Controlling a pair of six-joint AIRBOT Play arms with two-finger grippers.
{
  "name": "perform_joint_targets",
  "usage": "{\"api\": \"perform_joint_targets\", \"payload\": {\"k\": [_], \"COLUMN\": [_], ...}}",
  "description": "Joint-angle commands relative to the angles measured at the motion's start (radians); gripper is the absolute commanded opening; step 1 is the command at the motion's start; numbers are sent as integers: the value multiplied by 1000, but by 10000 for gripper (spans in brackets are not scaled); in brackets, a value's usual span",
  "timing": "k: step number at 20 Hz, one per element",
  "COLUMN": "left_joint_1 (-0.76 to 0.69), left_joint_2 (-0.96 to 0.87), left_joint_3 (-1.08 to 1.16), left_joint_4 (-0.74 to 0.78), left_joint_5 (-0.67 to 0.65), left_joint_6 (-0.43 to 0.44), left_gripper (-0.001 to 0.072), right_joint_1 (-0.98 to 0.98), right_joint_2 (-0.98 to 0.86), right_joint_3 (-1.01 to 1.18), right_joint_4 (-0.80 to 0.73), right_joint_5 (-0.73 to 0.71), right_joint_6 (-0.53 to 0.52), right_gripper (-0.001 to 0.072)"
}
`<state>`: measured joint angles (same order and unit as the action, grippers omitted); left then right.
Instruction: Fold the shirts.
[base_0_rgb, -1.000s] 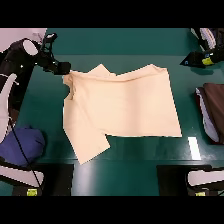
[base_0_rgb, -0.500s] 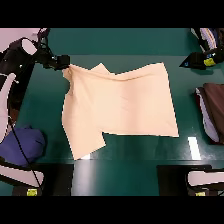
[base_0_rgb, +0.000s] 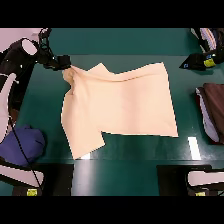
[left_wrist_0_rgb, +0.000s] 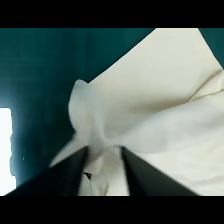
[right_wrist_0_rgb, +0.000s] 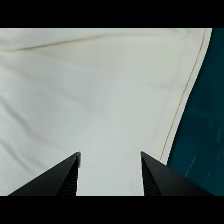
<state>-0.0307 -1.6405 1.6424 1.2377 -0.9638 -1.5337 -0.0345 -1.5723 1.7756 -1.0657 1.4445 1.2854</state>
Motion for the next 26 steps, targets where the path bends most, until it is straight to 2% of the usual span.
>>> {"api": "perform_joint_targets", "payload": {"k": [1, 3, 4, 5, 8, 10, 15, 20, 26], "left_joint_1": [3, 3, 3, 3, 3, 3, 3, 2, 2], "left_joint_2": [-1, 1, 4, 7, 27, 66, 278, 501, 517], "left_joint_3": [-1, -1, 1, 4, -5, -76, -460, -823, -962], "left_joint_4": [-10, -1, 17, 43, 172, 208, 214, 152, -26], "left_joint_5": [-8, -18, -61, -125, -350, -399, -344, -229, -56], "left_joint_6": [-37, -26, -3, -3, 31, 42, 41, -32, -45], "left_gripper": [720, 705, 704, 703, 704, 704, 705, 705, 705], "right_joint_1": [2, 2, 2, 1, -29, -59, -138, -163, -163], "right_joint_2": [0, 0, 1, 1, 3, 38, 240, 414, 528], "right_joint_3": [0, 0, 0, 0, -1, -53, -369, -597, -715], "right_joint_4": [0, 0, 0, -1, 0, 0, 1, 2, 1], "right_joint_5": [6, 9, 26, 60, 164, 171, 88, -7, -56], "right_joint_6": [1, 1, 0, -8, -12, -14, -43, -56, -56], "right_gripper": [429, 428, 406, 311, 306, 306, 306, 307, 307]}}
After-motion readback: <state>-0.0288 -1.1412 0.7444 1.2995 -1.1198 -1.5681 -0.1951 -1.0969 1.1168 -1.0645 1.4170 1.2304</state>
